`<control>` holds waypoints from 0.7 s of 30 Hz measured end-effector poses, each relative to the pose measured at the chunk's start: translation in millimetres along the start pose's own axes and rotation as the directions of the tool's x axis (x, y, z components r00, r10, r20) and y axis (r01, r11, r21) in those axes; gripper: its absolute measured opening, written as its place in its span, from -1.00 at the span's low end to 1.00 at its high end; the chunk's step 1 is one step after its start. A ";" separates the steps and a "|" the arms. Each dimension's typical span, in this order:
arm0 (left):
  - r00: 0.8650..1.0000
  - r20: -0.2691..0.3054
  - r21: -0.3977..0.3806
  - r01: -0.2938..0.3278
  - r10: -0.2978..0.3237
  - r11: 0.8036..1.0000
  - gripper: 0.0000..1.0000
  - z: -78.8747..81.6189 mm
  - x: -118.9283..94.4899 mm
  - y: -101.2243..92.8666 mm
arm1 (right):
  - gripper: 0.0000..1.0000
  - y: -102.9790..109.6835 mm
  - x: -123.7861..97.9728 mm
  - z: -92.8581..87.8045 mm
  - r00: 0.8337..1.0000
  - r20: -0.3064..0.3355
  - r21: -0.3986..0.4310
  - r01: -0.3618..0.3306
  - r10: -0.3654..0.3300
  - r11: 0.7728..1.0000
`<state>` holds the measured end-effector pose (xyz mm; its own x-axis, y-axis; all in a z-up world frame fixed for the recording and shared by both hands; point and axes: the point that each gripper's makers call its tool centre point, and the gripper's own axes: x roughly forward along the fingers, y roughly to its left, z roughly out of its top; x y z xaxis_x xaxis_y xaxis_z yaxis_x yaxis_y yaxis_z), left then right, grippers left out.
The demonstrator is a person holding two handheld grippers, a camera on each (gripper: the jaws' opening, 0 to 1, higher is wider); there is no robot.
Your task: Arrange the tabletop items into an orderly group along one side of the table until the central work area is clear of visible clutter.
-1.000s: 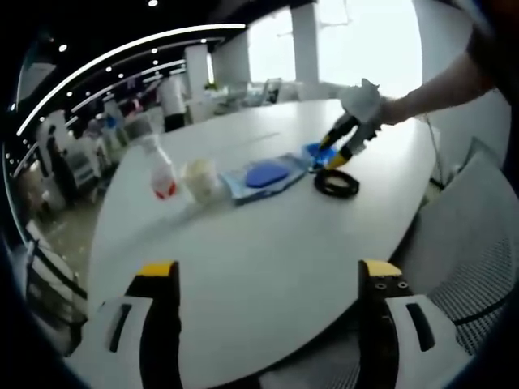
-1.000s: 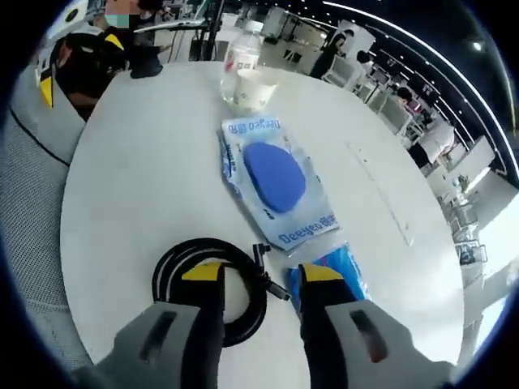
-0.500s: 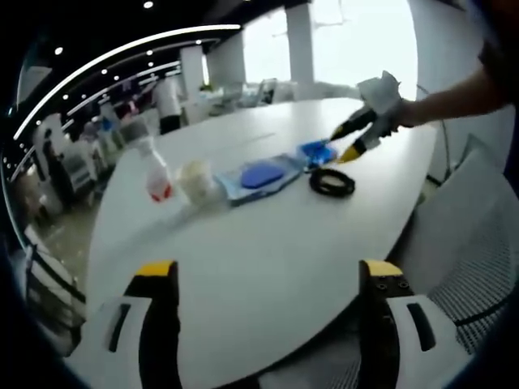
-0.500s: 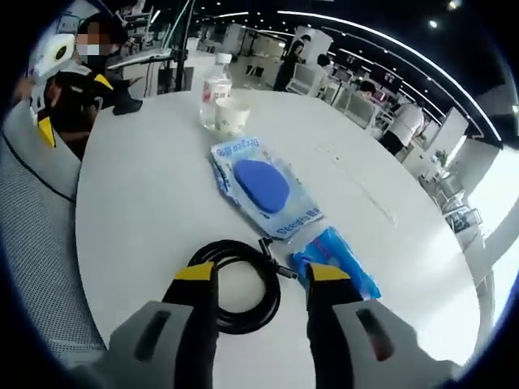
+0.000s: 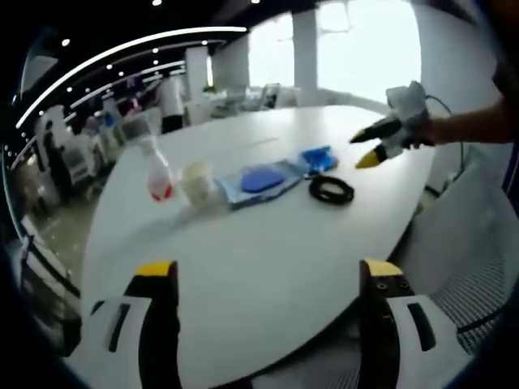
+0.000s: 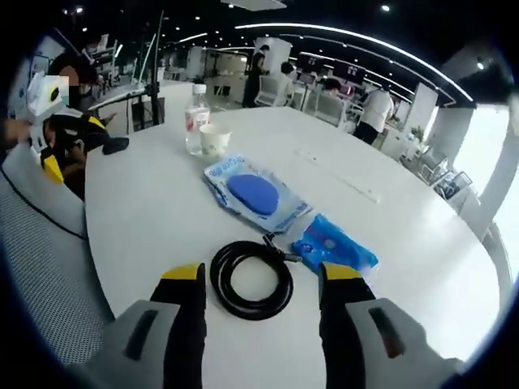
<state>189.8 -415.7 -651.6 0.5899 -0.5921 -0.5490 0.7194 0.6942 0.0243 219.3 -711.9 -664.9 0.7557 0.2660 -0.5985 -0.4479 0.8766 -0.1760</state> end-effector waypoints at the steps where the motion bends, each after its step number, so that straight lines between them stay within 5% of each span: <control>1: 1.000 0.001 -0.001 0.000 0.000 1.000 0.78 0.3 -0.1 0.0 | 0.21 0.7 -2.5 -0.3 1.000 0.005 0.014 0.001 -0.001 1.000; 5: 1.000 0.002 -0.003 0.005 -0.005 1.000 0.78 0.8 0.0 -0.8 | 0.30 7.2 -13.8 -3.6 1.000 0.017 0.078 0.007 -0.008 0.997; 14: 1.000 -0.004 0.007 0.013 -0.013 1.000 0.77 -0.3 0.3 -2.7 | 0.55 19.6 -39.0 -15.6 0.998 0.023 0.046 0.050 -0.051 0.998; 21: 1.000 -0.008 0.019 0.014 -0.014 1.000 0.77 -0.8 -0.3 -3.6 | 0.95 27.9 -52.2 -28.3 0.997 0.003 0.045 0.076 -0.076 0.996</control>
<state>186.8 -417.7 -652.2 0.5768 -0.5989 -0.5556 0.7345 0.6778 0.0319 153.8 -712.7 -660.7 0.7887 0.1999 -0.5814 -0.3675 0.9114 -0.1851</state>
